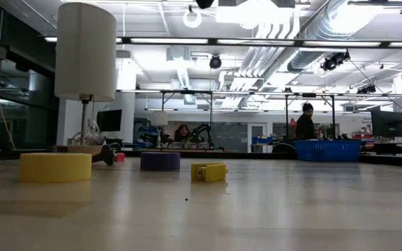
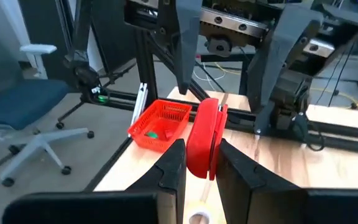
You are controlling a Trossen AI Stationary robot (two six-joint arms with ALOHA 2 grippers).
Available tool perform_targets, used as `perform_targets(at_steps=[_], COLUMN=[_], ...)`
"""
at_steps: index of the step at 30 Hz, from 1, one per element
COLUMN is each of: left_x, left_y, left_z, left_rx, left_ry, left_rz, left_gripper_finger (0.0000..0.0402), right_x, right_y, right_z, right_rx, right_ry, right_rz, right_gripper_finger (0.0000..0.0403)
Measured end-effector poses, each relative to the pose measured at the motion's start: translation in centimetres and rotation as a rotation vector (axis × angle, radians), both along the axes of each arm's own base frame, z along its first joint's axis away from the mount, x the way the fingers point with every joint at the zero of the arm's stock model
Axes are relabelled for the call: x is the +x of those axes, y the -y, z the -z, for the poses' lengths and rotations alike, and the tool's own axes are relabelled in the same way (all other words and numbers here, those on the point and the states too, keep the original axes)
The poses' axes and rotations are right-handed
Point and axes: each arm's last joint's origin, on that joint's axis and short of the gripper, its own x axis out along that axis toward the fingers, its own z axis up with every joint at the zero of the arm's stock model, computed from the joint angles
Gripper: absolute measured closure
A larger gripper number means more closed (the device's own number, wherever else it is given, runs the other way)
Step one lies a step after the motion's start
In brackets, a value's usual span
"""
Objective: Pick and place Stapler, Stapler remover, tape
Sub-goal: Put the bottom red stapler into the red bin
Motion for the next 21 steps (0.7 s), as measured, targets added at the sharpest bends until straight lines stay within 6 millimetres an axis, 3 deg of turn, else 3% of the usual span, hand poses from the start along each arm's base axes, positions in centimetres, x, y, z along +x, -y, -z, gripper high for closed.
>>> perform_targets(at_steps=[21], left_x=[0.11], left_y=[-0.01], left_z=[0.12], left_rx=[0.031], left_ry=[-0.004], left_rz=[-0.020], left_gripper_finger=[0.0195], right_x=[0.19], right_y=[0.25], right_z=[-0.50], right_rx=[-0.107], right_ry=[0.096], right_rz=[0.038], right_gripper_finger=[0.0346])
